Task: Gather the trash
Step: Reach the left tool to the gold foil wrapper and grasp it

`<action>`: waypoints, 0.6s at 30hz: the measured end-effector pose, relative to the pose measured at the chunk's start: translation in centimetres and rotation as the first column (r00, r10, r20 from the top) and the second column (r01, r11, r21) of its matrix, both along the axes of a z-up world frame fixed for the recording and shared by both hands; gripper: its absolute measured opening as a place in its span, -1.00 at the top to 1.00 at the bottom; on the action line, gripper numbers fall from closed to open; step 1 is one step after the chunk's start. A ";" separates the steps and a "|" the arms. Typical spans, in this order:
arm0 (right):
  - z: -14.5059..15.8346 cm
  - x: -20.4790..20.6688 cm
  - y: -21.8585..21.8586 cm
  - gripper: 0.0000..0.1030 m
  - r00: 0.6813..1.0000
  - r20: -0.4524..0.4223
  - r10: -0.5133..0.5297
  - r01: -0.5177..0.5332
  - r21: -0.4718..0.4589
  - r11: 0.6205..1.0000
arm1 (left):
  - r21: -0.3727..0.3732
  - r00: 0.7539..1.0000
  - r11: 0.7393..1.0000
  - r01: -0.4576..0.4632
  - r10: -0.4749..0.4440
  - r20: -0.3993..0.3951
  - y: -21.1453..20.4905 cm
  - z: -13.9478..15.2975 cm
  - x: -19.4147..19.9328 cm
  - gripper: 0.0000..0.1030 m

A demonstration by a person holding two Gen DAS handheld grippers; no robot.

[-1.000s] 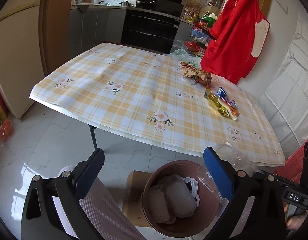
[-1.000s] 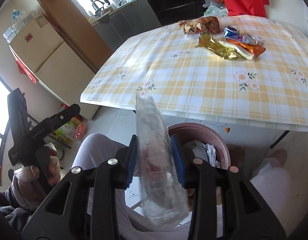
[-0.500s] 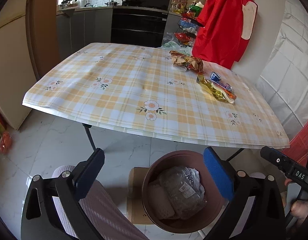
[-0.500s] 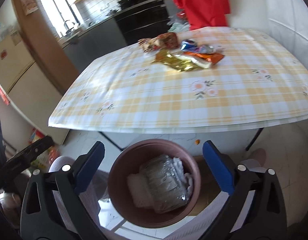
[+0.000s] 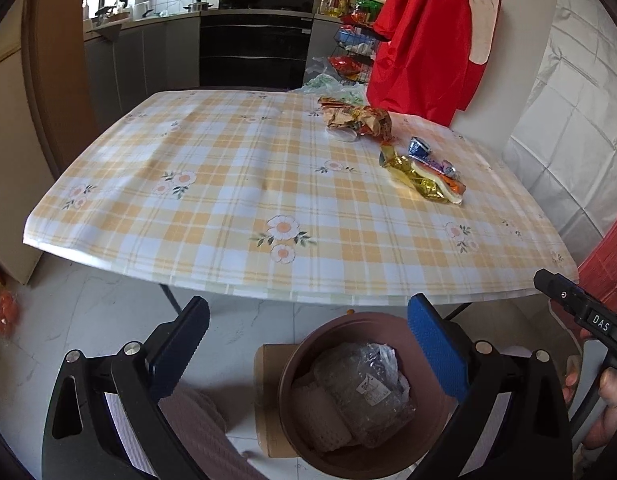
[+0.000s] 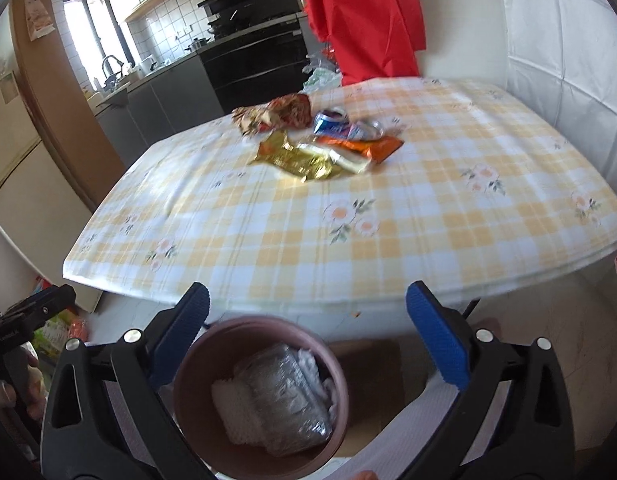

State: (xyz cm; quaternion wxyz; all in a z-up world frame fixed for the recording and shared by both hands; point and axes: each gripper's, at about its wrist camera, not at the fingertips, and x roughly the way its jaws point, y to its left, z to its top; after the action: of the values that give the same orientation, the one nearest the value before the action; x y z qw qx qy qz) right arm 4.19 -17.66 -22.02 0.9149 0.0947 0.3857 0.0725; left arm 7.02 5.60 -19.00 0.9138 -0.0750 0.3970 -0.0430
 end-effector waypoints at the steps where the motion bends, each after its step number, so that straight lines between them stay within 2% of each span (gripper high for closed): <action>1: 0.2 0.6 -0.4 -0.89 1.000 0.008 -0.005 0.005 -0.004 1.000 | -0.008 1.000 1.000 0.016 -0.016 0.006 -0.4 0.4 1.1 -0.88; 5: 0.6 3.0 -2.1 -0.89 0.999 0.026 -0.026 0.027 -0.027 0.999 | -0.030 0.997 0.997 0.070 -0.069 0.029 -2.5 1.1 5.9 -0.79; 8: 0.5 4.9 -3.9 -0.89 0.998 0.035 -0.061 0.062 -0.027 0.998 | -0.065 0.996 0.994 0.089 -0.088 0.012 -4.6 0.8 10.4 -0.71; 13: -0.3 8.2 -6.3 -0.89 0.996 0.009 -0.085 0.085 -0.019 0.996 | -0.193 0.992 0.976 0.102 -0.114 -0.055 -8.1 -1.7 18.6 -0.65; 18: -1.0 11.1 -7.9 -0.89 0.998 -0.027 -0.058 0.057 -0.029 0.998 | -0.299 0.987 0.953 0.043 -0.086 -0.132 -10.0 -5.1 24.9 -0.63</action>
State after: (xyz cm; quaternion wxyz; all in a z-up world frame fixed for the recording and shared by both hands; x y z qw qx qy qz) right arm 15.28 -25.56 -22.98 0.9124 0.0939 0.3965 0.0395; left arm 31.94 -4.40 -24.12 0.8594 -0.2003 0.4532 -0.1261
